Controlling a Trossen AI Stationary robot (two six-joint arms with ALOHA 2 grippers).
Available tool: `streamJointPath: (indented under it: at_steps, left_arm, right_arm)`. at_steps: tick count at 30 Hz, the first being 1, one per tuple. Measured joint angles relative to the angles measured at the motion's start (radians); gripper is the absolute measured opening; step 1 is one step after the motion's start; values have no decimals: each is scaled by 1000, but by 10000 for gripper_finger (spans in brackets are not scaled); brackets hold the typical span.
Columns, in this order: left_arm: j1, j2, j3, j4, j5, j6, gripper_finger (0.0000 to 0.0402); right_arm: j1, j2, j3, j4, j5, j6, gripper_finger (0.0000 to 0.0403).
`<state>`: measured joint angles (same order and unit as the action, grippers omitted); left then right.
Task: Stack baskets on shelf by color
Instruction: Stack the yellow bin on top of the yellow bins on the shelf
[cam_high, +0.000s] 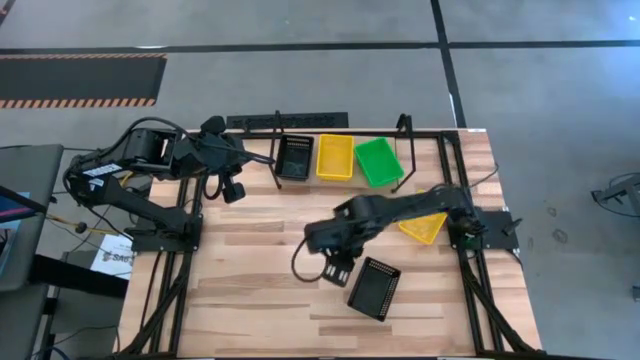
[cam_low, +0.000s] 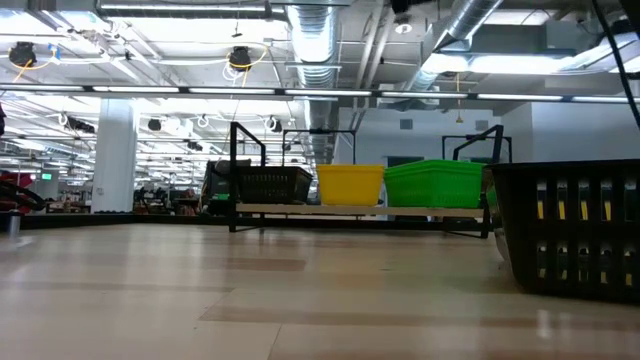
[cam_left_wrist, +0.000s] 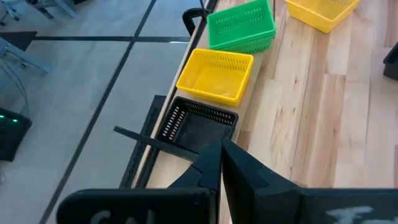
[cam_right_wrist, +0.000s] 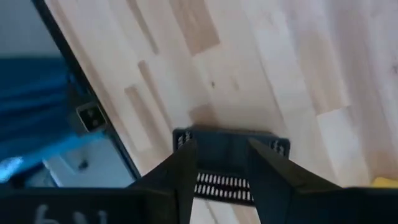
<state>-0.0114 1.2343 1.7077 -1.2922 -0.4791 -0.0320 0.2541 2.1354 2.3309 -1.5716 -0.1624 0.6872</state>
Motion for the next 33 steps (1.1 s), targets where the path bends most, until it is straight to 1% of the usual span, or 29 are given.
streamJointPath:
  at_steps: [5,8,10,13,15,20,23,28,33]
  left_arm:
    - [0,0,0,-4,13,-39,2]
    - [0,0,0,-14,14,-63,2]
    - [0,0,0,-25,14,-86,2]
    - [0,0,0,-40,14,-136,2]
    - [0,0,0,-48,14,-165,2]
    - [0,0,0,-51,14,-209,2]
    - [0,0,0,-51,14,-238,2]
    - [0,0,0,-49,14,-263,2]
    - [0,0,0,-49,14,-268,2]
  right_arm:
    - [23,102,0,0,-100,-86,138]
    - [52,132,-13,3,-106,-128,130]
    - [70,127,-56,4,-104,-121,128]
    - [106,85,-184,0,-101,-32,130]
    - [143,27,-286,2,-97,54,134]
    - [247,-171,-538,-1,-93,322,142]
    - [282,-292,-656,-3,-20,484,145]
    - [294,-470,-823,0,95,676,152]
    - [257,-589,-965,7,142,746,176]
